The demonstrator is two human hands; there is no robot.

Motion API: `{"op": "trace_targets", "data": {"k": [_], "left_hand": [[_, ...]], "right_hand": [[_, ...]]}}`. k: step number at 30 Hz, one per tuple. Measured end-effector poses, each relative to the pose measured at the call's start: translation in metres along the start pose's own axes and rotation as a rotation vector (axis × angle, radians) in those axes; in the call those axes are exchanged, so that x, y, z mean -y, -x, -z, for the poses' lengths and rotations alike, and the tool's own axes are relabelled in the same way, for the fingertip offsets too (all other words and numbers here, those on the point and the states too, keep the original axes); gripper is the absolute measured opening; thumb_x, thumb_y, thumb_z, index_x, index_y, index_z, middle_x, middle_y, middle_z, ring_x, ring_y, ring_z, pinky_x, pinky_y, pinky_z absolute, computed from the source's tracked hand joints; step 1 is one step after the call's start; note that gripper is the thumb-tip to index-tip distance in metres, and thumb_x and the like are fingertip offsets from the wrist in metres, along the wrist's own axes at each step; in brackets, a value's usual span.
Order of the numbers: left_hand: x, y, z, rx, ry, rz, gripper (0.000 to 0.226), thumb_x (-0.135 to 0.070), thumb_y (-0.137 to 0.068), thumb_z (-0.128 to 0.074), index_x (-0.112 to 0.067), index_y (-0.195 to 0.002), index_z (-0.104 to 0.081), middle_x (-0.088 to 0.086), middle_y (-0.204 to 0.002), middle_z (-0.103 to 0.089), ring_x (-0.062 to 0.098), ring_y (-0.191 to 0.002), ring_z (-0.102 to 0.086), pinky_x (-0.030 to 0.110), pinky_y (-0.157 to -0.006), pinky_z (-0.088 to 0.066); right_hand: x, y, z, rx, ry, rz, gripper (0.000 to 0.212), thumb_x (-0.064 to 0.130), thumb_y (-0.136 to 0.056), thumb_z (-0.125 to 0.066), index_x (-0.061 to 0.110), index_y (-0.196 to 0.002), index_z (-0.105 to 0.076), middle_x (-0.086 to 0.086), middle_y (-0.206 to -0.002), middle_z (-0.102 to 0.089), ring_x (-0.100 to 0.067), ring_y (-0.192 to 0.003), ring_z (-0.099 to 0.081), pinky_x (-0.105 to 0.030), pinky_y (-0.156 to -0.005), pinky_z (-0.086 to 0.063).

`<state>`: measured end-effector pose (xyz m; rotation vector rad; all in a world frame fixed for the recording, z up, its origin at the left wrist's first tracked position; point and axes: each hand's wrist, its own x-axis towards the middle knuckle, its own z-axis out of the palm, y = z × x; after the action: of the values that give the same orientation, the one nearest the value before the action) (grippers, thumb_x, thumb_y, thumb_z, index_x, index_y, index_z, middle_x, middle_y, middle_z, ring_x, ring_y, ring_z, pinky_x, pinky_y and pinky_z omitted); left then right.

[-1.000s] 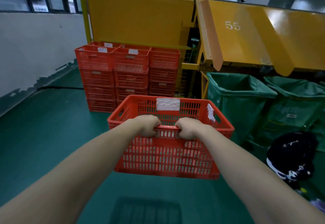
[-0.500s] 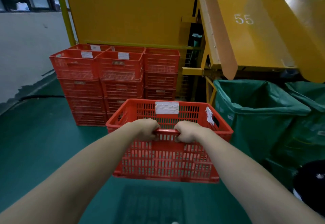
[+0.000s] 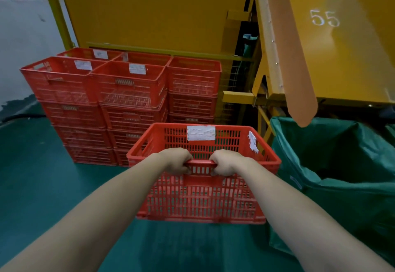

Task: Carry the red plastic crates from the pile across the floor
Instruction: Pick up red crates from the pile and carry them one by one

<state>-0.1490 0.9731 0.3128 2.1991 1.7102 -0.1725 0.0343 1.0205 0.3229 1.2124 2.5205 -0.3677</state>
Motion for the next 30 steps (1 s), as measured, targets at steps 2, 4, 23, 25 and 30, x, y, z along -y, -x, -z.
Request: {"op": "trace_targets", "data": {"k": [2, 4, 23, 25, 30], "left_hand": [[0.017, -0.037, 0.007, 0.02, 0.014, 0.002, 0.024, -0.029, -0.087, -0.066, -0.013, -0.105, -0.065, 0.005, -0.106, -0.068, 0.024, -0.098, -0.062, 0.027, -0.078, -0.045], [0.037, -0.077, 0.013, 0.04, 0.02, 0.002, 0.025, -0.029, -0.087, -0.067, -0.013, -0.105, -0.064, 0.006, -0.107, -0.068, 0.024, -0.099, -0.062, 0.026, -0.077, -0.044], [0.285, -0.465, -0.072, 0.167, 0.064, -0.017, 0.023, -0.03, -0.091, -0.061, -0.014, -0.107, -0.063, 0.008, -0.11, -0.066, 0.027, -0.103, -0.06, 0.027, -0.076, -0.042], [0.307, -0.505, -0.112, 0.16, 0.065, -0.009, 0.022, -0.03, -0.091, -0.061, -0.015, -0.107, -0.063, 0.007, -0.11, -0.067, 0.027, -0.103, -0.061, 0.029, -0.079, -0.045], [0.36, -0.594, -0.225, 0.121, 0.04, 0.019, 0.023, -0.03, -0.092, -0.059, -0.017, -0.11, -0.063, 0.005, -0.113, -0.066, 0.027, -0.106, -0.06, 0.03, -0.081, -0.045]], "right_hand": [[-0.019, -0.035, 0.008, 0.024, -0.01, -0.002, 0.016, 0.031, -0.087, -0.067, 0.019, -0.097, -0.065, 0.002, -0.092, -0.063, -0.019, -0.084, -0.06, -0.034, -0.073, -0.052], [-0.039, -0.076, 0.015, 0.046, -0.019, -0.007, 0.019, 0.031, -0.087, -0.068, 0.018, -0.101, -0.067, 0.0, -0.095, -0.066, -0.02, -0.084, -0.061, -0.035, -0.073, -0.052], [-0.187, -0.507, -0.051, 0.182, -0.103, -0.036, 0.011, 0.031, -0.089, -0.062, 0.021, -0.093, -0.064, -0.002, -0.098, -0.067, -0.025, -0.094, -0.063, -0.035, -0.077, -0.052], [-0.204, -0.551, -0.087, 0.171, -0.081, -0.026, 0.013, 0.031, -0.09, -0.061, 0.021, -0.097, -0.065, -0.003, -0.103, -0.067, -0.026, -0.097, -0.062, -0.033, -0.076, -0.05], [-0.24, -0.657, -0.198, 0.135, -0.03, 0.004, 0.016, 0.032, -0.093, -0.058, 0.018, -0.097, -0.064, -0.006, -0.107, -0.066, -0.028, -0.102, -0.062, -0.033, -0.075, -0.047]]}}
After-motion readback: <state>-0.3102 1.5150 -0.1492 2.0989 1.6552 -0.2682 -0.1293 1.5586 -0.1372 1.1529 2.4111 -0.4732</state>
